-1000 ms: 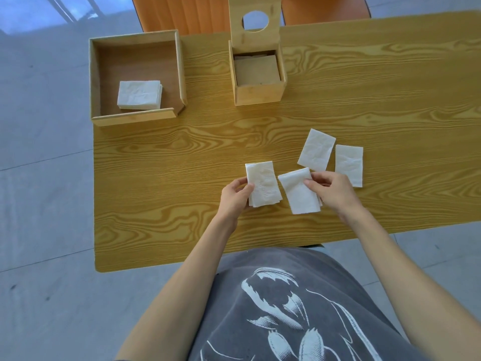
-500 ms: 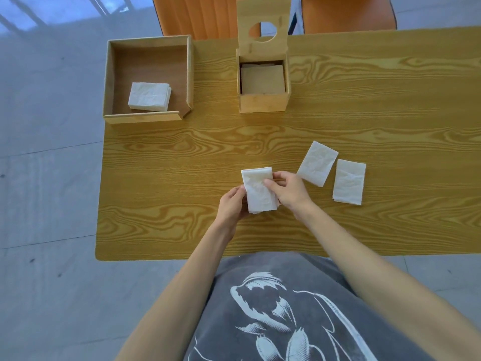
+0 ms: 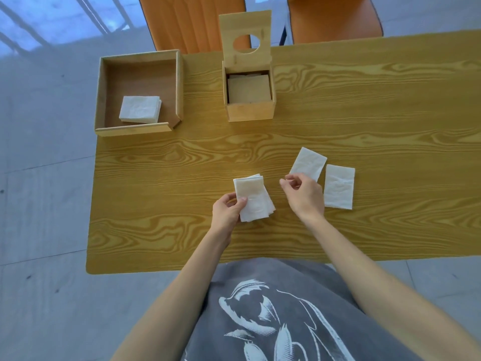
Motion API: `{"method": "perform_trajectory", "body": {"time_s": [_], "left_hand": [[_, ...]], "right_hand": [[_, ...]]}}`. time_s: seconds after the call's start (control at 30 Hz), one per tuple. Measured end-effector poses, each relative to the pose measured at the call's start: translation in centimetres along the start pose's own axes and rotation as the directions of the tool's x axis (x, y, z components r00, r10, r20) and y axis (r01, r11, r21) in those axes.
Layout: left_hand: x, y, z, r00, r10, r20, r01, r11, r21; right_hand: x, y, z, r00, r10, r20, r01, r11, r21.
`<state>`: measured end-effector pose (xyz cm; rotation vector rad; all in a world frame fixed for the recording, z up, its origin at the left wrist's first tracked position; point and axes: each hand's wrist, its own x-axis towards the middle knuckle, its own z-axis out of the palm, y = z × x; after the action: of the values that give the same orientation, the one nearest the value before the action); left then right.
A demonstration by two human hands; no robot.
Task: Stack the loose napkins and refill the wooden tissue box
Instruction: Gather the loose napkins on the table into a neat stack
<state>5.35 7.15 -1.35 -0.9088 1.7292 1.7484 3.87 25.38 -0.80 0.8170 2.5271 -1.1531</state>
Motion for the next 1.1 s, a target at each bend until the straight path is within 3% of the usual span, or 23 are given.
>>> {"method": "perform_trajectory", "body": {"time_s": [0.13,0.33,0.57,0.8,1.0,1.1], "left_hand": [[0.1,0.8,0.8,1.0,0.008,0.018,-0.009,0.999,0.047],[0.1,1.7,2.8,0.998,0.019,0.052,-0.025,0.993,0.114],[-0.4,1.4,3.4,0.999,0.008,0.031,-0.012,0.992,0.123],[-0.5,1.0,3.2,0.999,0.019,0.043,-0.023,0.995,0.101],[-0.2,0.8,3.1,0.999,0.0,0.047,-0.004,0.997,0.074],[0.0,0.7,3.1,0.999,-0.019,0.039,0.017,0.998,0.053]], "right_hand": [[0.6,2.5,-3.1,0.97,0.154,-0.188,-0.14,0.987,0.084],[1.9,4.7,-6.2,0.892,0.312,-0.328,-0.276,0.949,0.153],[2.5,5.7,-7.1,0.867,0.399,-0.3,-0.391,0.916,0.086],[2.0,6.0,-7.2,0.891,0.326,-0.315,-0.3,0.945,0.131],[1.5,4.9,-7.9,0.882,0.277,-0.382,-0.092,0.895,0.437],[1.4,2.7,-7.7,0.945,0.219,-0.244,-0.047,0.827,0.56]]}}
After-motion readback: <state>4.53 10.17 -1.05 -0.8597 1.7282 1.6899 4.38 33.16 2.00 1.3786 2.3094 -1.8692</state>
